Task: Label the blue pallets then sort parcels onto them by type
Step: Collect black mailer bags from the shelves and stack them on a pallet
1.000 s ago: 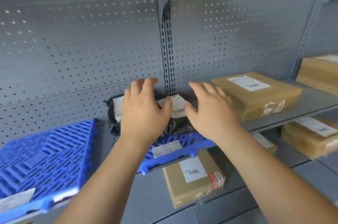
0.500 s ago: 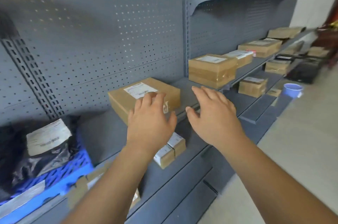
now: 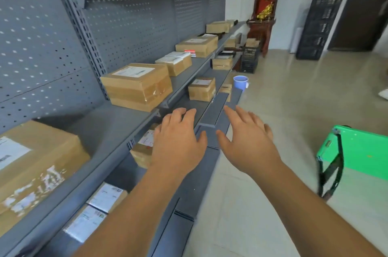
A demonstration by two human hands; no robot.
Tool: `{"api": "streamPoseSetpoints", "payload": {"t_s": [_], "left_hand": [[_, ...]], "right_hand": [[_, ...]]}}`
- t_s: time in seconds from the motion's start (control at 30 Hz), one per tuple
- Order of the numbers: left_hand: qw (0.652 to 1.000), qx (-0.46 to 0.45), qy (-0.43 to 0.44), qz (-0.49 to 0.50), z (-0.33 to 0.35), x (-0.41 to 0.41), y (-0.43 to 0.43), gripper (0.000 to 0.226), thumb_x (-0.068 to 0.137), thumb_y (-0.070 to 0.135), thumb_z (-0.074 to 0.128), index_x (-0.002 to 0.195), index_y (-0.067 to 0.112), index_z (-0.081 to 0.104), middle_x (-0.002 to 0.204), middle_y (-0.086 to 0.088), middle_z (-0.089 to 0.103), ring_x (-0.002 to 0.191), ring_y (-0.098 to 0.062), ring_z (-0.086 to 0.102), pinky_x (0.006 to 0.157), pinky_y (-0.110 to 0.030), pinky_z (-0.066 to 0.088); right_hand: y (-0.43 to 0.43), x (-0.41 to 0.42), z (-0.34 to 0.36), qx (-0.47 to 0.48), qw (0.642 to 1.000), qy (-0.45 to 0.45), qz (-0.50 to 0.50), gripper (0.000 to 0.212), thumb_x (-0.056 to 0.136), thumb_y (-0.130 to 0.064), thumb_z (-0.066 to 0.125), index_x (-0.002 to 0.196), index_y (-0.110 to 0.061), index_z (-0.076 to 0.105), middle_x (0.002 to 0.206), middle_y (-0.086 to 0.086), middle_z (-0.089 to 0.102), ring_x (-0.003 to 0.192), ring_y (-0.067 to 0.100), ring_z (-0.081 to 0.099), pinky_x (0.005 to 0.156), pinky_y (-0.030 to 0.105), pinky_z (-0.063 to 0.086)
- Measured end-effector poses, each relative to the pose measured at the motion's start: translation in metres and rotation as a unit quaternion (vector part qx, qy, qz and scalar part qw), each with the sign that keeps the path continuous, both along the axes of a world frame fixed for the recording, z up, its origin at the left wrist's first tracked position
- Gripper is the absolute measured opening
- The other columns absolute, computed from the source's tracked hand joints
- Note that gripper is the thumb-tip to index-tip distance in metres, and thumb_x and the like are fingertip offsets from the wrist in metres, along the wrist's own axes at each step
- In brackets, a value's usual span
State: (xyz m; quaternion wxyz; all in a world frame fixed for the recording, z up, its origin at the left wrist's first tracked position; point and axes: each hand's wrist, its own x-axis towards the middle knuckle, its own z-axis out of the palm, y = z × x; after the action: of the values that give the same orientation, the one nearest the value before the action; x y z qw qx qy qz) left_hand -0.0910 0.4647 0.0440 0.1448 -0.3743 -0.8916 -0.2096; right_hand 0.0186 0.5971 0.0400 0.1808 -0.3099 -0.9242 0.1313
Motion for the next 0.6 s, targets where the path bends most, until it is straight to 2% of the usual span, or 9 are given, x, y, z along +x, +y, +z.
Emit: {"api": "streamPoseSetpoints", "payload": {"t_s": [0.37, 0.6], "left_hand": [[0.985, 0.014, -0.055, -0.165, -0.012, -0.096, 0.174, 0.057, 0.094, 0.050, 0.056, 0.146, 0.029, 0.044, 0.148, 0.005, 0.048, 0.132, -0.023, 0.045, 0.100, -0.045, 0.043], [0.968, -0.021, -0.070, -0.239, -0.022, -0.121, 0.289, 0.058, 0.095, 0.050, 0.054, 0.148, 0.032, 0.041, 0.151, 0.005, 0.043, 0.137, -0.023, 0.041, 0.106, -0.045, 0.041]], "right_hand": [[0.139, -0.070, -0.007, 0.002, 0.987, -0.021, -0.157, 0.070, 0.093, -0.064, 0.038, 0.155, -0.039, 0.018, 0.166, -0.006, 0.022, 0.152, 0.028, 0.019, 0.120, 0.058, 0.019], [0.221, -0.077, -0.012, -0.021, 0.970, -0.015, -0.242, 0.072, 0.090, -0.066, 0.042, 0.154, -0.039, 0.023, 0.164, -0.008, 0.027, 0.150, 0.025, 0.023, 0.119, 0.059, 0.021]]}}
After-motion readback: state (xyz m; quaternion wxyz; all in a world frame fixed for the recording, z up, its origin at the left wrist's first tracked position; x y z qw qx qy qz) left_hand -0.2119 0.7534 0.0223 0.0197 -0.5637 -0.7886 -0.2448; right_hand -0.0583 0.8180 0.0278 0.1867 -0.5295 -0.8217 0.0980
